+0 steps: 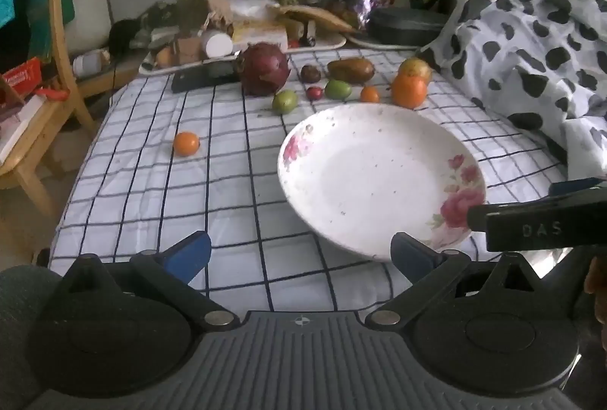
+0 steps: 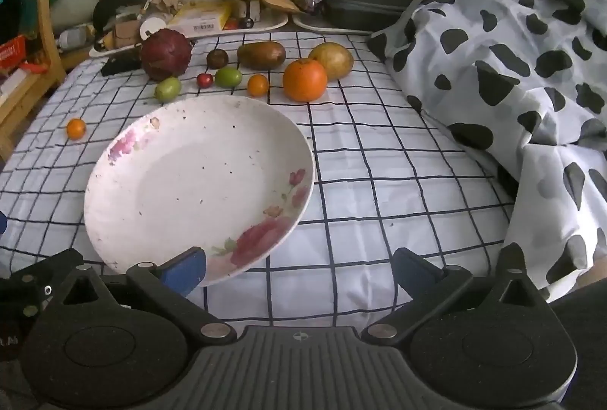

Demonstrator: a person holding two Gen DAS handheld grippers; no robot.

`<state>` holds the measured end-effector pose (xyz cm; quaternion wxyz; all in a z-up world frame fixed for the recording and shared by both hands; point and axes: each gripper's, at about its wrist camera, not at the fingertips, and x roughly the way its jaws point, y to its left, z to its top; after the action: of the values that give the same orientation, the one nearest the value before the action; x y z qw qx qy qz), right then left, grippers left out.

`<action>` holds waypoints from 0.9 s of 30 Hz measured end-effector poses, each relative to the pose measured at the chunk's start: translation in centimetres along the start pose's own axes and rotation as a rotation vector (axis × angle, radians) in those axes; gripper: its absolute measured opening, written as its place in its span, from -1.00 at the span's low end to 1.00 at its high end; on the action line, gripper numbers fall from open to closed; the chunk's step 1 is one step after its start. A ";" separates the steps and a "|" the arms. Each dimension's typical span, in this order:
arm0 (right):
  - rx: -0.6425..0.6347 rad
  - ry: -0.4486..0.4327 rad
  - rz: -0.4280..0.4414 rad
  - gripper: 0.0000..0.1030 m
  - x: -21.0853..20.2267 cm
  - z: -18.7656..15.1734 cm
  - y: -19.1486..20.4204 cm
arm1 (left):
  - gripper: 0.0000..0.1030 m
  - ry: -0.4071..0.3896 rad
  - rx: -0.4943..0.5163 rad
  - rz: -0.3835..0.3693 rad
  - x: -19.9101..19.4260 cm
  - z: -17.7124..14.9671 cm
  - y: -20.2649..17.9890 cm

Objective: Organize fruits
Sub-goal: 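Grasp the small orange fruit with left tool while right tool approaches the large orange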

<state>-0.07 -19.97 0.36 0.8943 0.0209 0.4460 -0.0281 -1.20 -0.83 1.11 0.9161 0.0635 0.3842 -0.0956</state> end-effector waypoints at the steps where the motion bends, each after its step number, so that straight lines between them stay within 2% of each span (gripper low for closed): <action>1: 0.007 -0.004 0.003 1.00 -0.2 0.0 -0.1 | 0.99 -0.007 0.006 0.001 -0.1 0.0 -0.1; 13: 0.039 -0.043 0.001 1.00 -1.7 0.7 -0.7 | 0.99 -0.017 -0.021 -0.032 0.0 0.1 0.7; 21: 0.037 -0.130 -0.008 1.00 -1.5 1.3 -0.6 | 0.99 0.004 -0.023 -0.033 0.8 0.2 1.1; 27: 0.080 -0.080 0.020 1.00 -0.2 2.0 -1.6 | 0.99 -0.024 -0.003 -0.021 0.8 1.2 1.7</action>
<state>1.31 -21.64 1.74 0.9102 0.0601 0.4080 -0.0381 0.62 0.53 1.43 0.9197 0.0571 0.3738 -0.1054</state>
